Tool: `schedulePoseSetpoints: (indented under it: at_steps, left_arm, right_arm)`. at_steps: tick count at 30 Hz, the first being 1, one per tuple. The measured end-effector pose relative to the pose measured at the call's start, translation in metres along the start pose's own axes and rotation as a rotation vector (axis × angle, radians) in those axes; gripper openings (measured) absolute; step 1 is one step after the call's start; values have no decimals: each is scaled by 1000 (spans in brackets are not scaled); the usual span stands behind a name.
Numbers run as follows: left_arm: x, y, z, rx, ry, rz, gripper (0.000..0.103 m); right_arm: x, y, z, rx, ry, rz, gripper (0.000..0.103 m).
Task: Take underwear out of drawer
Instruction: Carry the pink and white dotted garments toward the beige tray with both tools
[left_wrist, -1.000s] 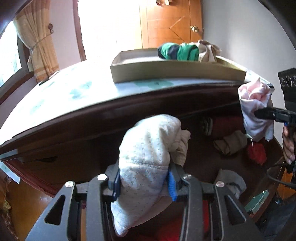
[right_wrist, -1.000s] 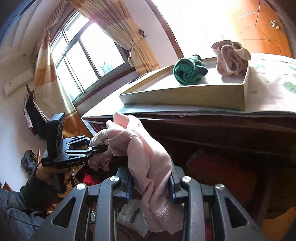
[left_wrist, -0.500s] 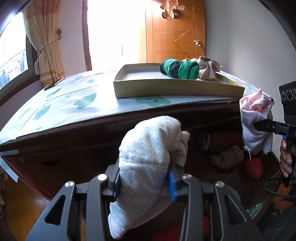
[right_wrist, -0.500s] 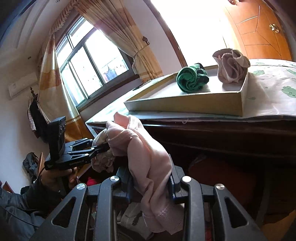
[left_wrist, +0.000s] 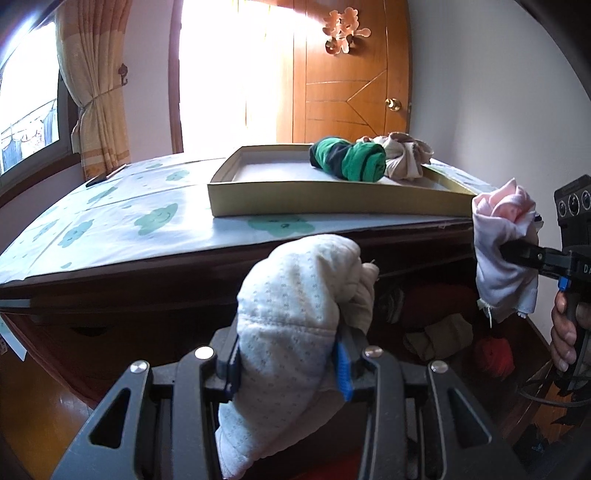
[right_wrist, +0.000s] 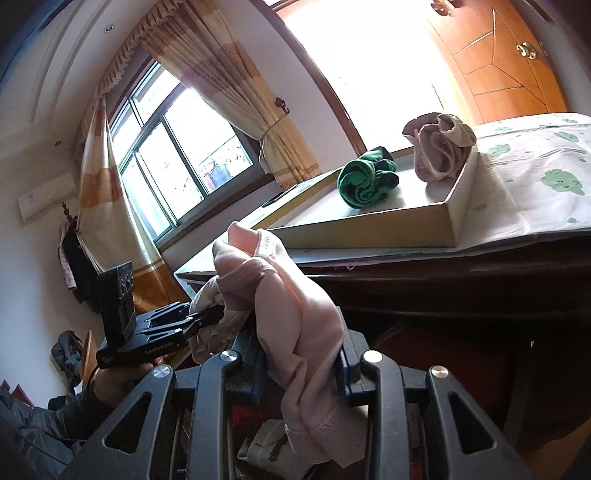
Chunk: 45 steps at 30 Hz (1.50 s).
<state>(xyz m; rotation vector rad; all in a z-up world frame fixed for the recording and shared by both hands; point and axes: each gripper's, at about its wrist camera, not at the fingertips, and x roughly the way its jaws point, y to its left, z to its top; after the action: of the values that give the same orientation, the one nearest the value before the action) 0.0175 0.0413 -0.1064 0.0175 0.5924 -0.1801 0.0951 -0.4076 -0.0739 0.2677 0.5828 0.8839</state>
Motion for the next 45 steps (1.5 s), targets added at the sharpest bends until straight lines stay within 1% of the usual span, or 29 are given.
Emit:
schedulePoseSetpoints:
  at_steps: [9, 14, 25, 34, 45]
  left_arm:
    - [-2, -8, 4, -16, -23, 7, 39]
    - [-7, -9, 6, -34, -53, 7, 39]
    - [-20, -16, 8, -51, -133, -4, 39]
    - [-26, -19, 11, -50, -173, -12, 39]
    - [-33, -25, 9, -42, -232, -21, 39]
  right_arm:
    - [-2, -1, -2, 18, -20, -11, 32]
    - [-7, -1, -2, 14, -56, -13, 32]
    - [-15, 6, -3, -36, -116, -7, 33]
    - [-16, 17, -6, -98, -133, -13, 33]
    - [-19, 22, -7, -138, -159, -8, 33]
